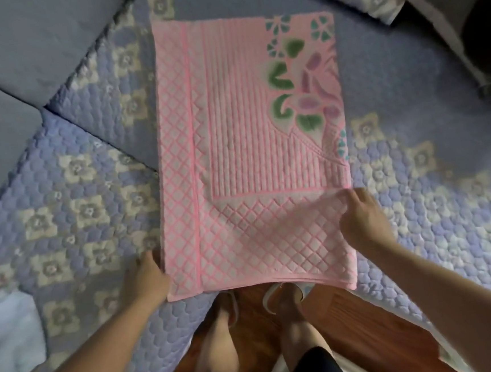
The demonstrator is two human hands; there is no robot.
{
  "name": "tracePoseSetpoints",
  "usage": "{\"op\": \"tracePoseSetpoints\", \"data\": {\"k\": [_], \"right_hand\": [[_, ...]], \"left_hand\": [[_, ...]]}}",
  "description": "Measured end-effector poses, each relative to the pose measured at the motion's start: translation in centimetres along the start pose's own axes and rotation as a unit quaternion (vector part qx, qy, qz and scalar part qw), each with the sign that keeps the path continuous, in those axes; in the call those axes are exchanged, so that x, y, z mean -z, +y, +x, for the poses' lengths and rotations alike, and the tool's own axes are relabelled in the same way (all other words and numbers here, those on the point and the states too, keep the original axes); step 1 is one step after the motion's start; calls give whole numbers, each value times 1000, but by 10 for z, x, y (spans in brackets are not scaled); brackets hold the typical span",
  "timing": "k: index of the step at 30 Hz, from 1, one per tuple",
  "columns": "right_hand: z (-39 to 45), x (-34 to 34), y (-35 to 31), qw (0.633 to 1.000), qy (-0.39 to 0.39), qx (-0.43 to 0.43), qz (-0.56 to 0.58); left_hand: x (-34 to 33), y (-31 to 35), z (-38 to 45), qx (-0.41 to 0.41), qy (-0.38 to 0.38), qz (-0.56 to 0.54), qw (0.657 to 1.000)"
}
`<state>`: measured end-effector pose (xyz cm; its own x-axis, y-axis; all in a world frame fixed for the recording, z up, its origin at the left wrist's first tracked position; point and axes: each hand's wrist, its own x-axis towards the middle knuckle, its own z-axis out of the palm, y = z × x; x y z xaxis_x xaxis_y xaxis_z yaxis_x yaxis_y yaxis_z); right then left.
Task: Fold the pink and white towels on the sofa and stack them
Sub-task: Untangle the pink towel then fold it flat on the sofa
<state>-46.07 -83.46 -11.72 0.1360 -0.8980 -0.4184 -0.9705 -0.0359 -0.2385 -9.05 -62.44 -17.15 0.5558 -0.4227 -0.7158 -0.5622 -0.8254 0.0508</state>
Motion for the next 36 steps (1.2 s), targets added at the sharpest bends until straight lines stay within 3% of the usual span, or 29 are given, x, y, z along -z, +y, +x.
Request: {"op": "tracePoseSetpoints", "data": {"k": [2,3,5,8,9,12,18,19,20,22,23,24,26,29,31,34,36], "right_hand": [[29,6,-18,983,52,174,-8],[44,6,-23,969,71,237,-10],[75,7,-29,951,82,299,-16],[119,-1,-20,941,48,328,-69],[131,-7,-10,939,36,331,-85],[156,-26,29,931,38,339,-129],[161,-47,52,947,43,293,-127],[158,-44,48,949,48,287,-125],[154,-43,45,960,51,255,-103],[135,-43,40,993,54,100,19],[121,-43,40,995,59,10,83],[105,-44,38,988,60,-57,129],[68,-43,35,968,35,-128,212],[18,-44,29,927,-35,-208,311],[-6,-48,37,892,-105,-255,359],[-27,-27,38,840,-230,-303,386],[-36,2,27,812,-266,-324,406]], "left_hand": [[24,16,24,-155,93,121,976],[37,27,38,-247,133,179,943],[66,57,66,-400,188,229,867],[84,100,109,-537,236,257,768],[84,110,124,-562,238,266,746],[71,117,170,-572,226,314,723],[52,105,196,-580,244,293,720],[50,106,185,-562,248,274,740],[44,103,172,-517,253,223,787],[26,85,139,-339,244,29,908],[17,74,120,-230,218,-98,944],[7,62,98,-144,176,-209,951],[-6,45,58,-40,95,-326,940],[-20,22,25,41,-16,-285,958],[-24,7,22,66,-98,-306,945],[-3,-5,17,85,-222,-466,852],[29,0,6,121,-284,-542,782]]}}
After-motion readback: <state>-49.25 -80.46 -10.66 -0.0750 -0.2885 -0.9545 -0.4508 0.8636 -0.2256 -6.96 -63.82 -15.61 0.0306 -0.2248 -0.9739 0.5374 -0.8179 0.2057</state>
